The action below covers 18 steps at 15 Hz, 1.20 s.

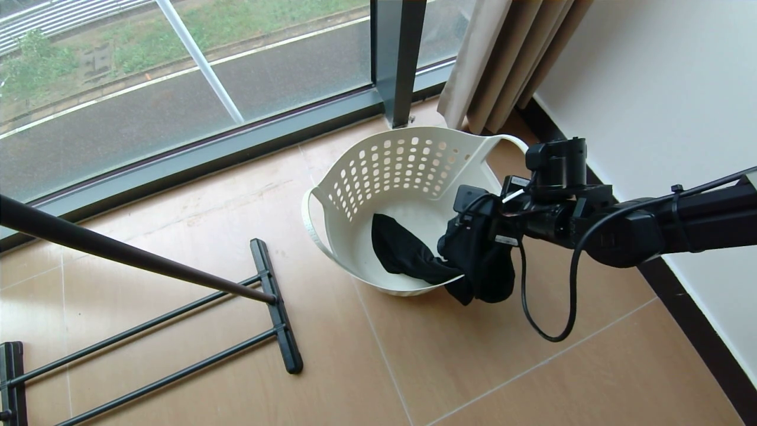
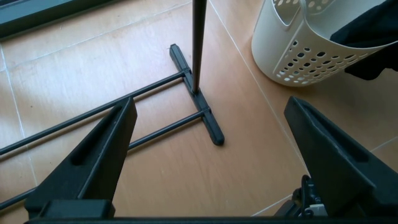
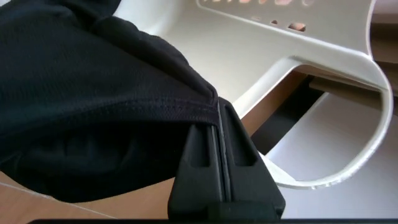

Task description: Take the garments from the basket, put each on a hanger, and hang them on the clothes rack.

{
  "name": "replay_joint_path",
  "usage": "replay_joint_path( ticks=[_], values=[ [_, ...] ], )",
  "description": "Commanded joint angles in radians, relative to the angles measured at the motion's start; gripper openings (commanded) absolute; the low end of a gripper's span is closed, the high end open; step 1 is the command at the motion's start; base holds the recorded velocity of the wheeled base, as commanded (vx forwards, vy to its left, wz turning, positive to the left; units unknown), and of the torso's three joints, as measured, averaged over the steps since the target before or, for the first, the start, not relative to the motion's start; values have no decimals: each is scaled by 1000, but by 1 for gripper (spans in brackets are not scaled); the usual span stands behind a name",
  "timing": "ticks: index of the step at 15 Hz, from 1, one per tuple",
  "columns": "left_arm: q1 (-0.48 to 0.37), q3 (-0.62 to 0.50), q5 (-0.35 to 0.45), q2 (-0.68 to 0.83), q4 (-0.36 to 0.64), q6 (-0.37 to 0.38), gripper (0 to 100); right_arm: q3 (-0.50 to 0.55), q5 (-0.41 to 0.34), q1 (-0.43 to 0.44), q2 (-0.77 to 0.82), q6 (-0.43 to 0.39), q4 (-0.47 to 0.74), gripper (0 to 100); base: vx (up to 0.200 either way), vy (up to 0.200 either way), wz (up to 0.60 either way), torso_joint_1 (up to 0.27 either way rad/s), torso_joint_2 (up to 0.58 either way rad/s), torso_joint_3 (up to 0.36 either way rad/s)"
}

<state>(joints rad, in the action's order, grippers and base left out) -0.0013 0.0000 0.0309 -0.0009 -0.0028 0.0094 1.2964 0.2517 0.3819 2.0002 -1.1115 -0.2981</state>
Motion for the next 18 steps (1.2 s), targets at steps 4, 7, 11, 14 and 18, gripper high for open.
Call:
replay_joint_path(
  ticks=[4,7,11,14,18],
  values=[
    [0,0,-2,1,0,1,100,-201,-2,83,-350,245,8,0,0,0,0,0,0,0],
    [0,0,1,1,0,8,100,-378,1,126,-564,328,2,0,0,0,0,0,0,0],
    [0,0,1,1,1,11,100,-594,-9,137,-747,446,-4,0,0,0,0,0,0,0],
    [0,0,6,1,1,11,100,-707,-11,137,-759,567,-134,0,0,0,0,0,0,0],
    [0,0,4,1,1,9,100,-836,-11,137,-702,581,-403,0,0,0,0,0,1,63]
  ],
)
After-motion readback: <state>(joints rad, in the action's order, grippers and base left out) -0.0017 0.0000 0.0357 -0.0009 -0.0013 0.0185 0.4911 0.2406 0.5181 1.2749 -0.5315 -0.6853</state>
